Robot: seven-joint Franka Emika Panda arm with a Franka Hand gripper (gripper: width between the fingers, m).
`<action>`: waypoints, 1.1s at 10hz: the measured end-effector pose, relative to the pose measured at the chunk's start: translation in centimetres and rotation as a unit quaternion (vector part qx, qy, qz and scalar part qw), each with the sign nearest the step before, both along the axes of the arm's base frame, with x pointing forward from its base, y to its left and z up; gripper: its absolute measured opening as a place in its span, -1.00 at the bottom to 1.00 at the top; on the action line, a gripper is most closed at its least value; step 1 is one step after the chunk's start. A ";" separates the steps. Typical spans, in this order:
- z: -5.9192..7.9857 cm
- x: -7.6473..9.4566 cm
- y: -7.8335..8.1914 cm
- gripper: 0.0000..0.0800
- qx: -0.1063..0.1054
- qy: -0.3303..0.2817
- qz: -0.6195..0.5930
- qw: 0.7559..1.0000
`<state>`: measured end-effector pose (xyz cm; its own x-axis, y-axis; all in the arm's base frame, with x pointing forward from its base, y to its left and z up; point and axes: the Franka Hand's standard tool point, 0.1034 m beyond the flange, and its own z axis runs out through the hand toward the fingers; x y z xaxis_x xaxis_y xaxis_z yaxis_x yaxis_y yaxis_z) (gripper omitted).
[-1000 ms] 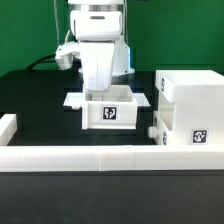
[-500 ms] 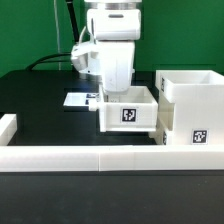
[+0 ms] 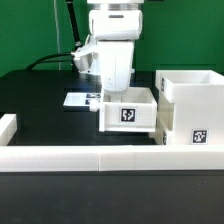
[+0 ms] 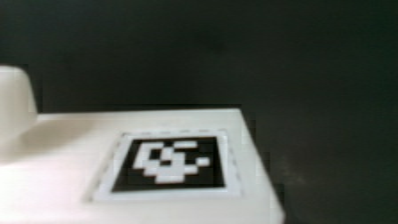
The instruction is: Assemble drawer
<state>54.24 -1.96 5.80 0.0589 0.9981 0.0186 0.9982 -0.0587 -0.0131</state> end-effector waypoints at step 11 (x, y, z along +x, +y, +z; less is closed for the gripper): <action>0.1 0.1 0.5 -0.89 -0.002 0.002 0.022 1.000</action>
Offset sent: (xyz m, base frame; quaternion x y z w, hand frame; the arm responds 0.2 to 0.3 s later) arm 0.0037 0.0046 0.0038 0.0035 -0.0272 -0.0645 0.9975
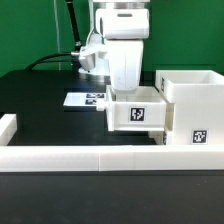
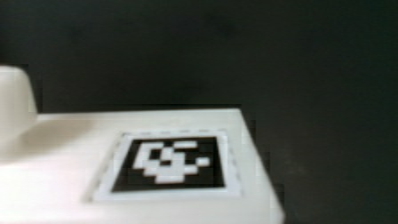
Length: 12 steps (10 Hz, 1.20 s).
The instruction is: Assemble drawer
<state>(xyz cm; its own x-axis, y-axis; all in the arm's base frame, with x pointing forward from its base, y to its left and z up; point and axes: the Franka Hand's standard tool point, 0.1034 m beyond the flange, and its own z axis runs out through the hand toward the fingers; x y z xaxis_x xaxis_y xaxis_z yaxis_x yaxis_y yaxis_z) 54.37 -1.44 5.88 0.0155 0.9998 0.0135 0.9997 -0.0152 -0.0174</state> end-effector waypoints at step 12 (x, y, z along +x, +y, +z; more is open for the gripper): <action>-0.1 0.0 1.7 -0.89 0.003 0.003 0.013 1.000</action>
Offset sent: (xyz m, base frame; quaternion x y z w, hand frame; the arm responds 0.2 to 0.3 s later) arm 0.0009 0.0076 0.0029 0.0017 -0.0072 -0.0116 0.9999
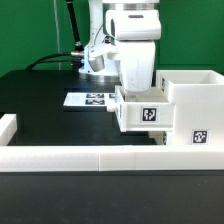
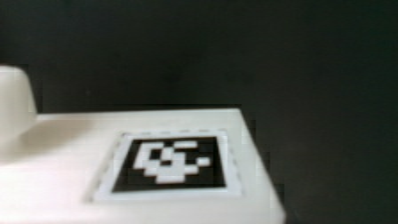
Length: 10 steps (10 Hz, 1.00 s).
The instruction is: Assemble drawer
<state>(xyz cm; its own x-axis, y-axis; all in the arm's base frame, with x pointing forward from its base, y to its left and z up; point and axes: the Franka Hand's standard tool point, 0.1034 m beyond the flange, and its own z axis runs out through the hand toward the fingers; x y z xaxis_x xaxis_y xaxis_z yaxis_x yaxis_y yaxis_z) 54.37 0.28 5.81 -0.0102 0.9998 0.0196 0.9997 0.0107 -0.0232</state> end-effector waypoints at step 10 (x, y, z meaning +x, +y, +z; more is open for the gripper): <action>-0.1 0.4 1.4 -0.87 0.004 -0.004 -0.002 1.000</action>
Offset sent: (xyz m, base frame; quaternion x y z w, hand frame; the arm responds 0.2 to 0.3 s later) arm 0.0063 0.0070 -0.0036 -0.0062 -0.0163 -0.0435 0.9989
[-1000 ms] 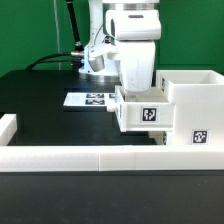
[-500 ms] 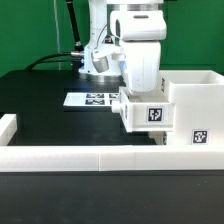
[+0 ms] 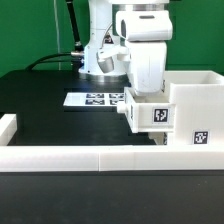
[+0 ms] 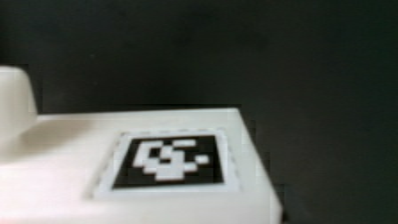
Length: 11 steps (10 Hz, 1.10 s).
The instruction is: Assemble drawer
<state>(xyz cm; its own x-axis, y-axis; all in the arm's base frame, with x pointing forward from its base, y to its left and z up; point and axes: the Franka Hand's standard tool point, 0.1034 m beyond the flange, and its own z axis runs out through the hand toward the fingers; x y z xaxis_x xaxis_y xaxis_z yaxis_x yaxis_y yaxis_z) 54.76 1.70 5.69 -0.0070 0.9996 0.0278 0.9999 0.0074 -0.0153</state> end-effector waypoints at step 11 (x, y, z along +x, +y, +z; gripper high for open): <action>4.1 1.4 -3.0 0.62 -0.015 -0.008 -0.012 1.000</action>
Offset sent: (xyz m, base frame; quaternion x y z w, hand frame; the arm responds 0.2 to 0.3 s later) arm 0.0020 0.0050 0.0233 0.0137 -0.0069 0.0156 0.9998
